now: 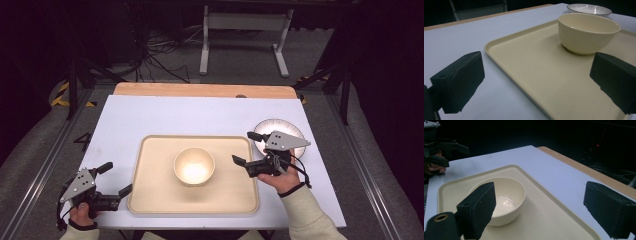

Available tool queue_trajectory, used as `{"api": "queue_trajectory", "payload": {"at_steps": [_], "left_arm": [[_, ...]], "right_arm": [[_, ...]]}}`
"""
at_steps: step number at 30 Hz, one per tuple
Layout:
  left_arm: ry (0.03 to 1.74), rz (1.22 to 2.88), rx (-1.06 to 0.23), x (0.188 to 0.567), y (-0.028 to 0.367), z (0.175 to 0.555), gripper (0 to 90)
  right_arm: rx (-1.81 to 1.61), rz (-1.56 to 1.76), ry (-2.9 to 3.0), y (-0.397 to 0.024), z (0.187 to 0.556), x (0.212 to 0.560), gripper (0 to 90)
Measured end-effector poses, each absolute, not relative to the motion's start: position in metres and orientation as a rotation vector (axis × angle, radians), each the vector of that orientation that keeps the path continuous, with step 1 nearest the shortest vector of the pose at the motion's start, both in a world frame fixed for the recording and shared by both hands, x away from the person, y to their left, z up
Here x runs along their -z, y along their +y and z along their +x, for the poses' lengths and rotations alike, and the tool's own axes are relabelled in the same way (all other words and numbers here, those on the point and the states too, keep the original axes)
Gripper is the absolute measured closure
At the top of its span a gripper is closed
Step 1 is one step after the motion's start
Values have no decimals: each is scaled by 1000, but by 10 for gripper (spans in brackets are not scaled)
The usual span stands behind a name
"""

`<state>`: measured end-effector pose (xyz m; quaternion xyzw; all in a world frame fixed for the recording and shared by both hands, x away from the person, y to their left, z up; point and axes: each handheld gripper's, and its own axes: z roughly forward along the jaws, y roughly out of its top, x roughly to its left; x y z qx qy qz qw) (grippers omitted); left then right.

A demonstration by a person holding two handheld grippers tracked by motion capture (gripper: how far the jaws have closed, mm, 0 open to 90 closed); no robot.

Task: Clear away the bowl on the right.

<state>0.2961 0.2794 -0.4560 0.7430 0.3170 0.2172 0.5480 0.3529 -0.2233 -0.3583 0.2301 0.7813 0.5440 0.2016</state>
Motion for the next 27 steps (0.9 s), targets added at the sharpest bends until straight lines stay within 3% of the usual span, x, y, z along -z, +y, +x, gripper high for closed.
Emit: {"api": "queue_trajectory", "payload": {"at_steps": [27], "left_arm": [[766,1734,-516,456,279,296,3]], "right_arm": [[-1562,751,1992,-268,338,389,70]]}}
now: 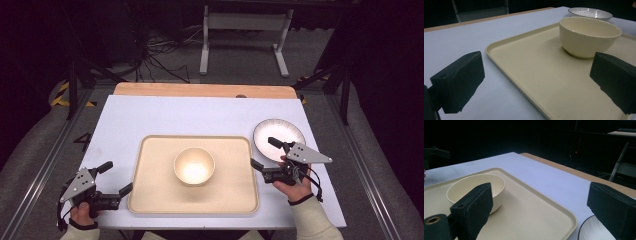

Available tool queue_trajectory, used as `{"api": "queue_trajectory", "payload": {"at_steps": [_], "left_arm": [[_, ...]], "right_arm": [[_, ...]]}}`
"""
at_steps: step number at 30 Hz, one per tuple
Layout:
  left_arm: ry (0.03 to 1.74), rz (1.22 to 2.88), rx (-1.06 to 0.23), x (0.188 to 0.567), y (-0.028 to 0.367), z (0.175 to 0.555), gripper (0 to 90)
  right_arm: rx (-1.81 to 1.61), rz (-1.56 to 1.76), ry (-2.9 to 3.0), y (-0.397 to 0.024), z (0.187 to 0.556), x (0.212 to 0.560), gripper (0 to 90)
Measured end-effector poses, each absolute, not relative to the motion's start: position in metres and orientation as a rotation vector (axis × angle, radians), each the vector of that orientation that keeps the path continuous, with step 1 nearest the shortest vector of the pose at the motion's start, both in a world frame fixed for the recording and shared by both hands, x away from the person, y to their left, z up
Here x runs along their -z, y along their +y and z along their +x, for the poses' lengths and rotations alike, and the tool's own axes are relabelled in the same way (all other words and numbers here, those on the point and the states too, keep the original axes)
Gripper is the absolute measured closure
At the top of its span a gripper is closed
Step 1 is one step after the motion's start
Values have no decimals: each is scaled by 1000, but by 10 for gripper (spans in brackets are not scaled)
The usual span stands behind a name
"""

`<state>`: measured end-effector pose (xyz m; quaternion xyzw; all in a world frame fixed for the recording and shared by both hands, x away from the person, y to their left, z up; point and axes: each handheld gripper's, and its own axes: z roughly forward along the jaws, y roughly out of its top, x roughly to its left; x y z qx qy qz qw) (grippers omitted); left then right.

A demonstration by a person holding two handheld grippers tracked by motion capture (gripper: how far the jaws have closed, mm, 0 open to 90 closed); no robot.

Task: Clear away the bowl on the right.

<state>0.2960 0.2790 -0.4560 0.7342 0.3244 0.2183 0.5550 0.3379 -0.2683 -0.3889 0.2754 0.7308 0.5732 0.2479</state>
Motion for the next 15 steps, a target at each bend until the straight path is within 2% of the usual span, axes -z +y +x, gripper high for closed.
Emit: {"api": "queue_trajectory", "payload": {"at_steps": [15], "left_arm": [[773,1729,-516,457,280,296,3]], "right_arm": [[-1494,791,1969,-272,336,417,57]]}}
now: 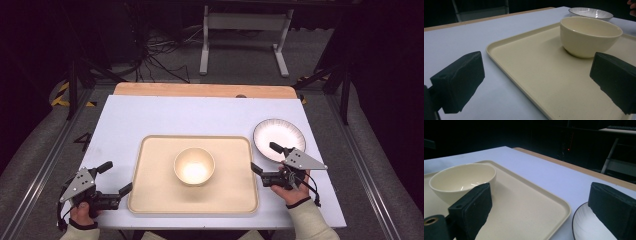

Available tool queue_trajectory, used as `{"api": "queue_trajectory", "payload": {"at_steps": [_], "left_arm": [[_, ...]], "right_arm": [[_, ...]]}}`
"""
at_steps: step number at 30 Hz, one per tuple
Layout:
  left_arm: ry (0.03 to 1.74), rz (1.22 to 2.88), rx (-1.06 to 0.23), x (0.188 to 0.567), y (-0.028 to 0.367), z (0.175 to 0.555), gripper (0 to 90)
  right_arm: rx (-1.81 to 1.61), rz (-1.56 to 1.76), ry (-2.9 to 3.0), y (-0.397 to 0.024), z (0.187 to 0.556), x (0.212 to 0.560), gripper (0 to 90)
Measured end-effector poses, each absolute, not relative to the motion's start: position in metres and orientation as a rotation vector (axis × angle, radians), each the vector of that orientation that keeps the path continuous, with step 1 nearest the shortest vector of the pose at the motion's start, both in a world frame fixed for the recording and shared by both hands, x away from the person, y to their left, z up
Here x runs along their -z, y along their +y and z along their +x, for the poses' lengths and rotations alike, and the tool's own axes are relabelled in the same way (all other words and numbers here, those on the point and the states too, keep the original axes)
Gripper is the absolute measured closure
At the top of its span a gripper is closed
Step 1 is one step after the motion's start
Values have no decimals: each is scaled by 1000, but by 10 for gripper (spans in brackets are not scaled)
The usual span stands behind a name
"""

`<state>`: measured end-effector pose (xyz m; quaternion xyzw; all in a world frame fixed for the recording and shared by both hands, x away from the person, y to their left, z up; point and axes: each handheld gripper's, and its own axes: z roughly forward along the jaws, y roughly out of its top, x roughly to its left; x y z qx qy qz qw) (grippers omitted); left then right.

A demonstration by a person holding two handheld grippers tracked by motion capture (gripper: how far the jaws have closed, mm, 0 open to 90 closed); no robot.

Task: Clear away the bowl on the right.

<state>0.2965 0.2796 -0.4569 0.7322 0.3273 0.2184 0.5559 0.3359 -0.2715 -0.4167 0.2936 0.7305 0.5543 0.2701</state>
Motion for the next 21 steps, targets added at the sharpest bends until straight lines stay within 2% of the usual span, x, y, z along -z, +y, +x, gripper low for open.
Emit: {"api": "queue_trajectory", "payload": {"at_steps": [21], "left_arm": [[774,1750,-486,460,278,301,3]], "right_arm": [[-1462,893,1987,-272,335,439,64]]}}
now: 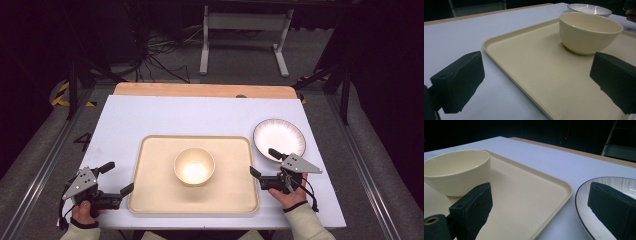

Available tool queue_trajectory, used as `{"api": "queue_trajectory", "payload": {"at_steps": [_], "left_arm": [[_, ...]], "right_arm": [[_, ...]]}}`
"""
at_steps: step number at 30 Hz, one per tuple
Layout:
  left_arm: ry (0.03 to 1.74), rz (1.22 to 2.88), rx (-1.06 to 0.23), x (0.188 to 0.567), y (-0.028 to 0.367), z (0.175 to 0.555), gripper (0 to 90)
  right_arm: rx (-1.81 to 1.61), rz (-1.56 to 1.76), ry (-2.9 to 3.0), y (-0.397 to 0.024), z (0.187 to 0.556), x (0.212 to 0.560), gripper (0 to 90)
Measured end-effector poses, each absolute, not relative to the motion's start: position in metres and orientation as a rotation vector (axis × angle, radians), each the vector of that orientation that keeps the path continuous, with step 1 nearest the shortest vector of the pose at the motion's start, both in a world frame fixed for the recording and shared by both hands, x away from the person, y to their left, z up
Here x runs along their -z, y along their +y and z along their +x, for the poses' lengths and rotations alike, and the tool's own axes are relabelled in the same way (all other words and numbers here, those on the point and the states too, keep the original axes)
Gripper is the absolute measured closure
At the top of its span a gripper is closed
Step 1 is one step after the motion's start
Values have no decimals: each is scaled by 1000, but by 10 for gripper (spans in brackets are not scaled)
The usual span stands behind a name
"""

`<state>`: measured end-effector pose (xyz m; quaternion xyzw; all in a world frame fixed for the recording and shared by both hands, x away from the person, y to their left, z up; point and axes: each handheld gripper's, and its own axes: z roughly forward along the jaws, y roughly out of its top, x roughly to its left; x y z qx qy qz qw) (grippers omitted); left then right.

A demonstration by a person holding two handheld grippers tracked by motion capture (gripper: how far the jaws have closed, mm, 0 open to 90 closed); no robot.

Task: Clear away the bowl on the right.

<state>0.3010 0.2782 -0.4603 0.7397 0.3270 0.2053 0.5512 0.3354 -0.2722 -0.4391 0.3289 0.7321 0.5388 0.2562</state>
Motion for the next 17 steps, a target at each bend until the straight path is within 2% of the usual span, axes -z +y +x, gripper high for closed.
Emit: {"api": "queue_trajectory", "payload": {"at_steps": [17], "left_arm": [[769,1757,-485,460,278,301,3]], "right_arm": [[-1443,889,1999,-271,335,439,83]]}}
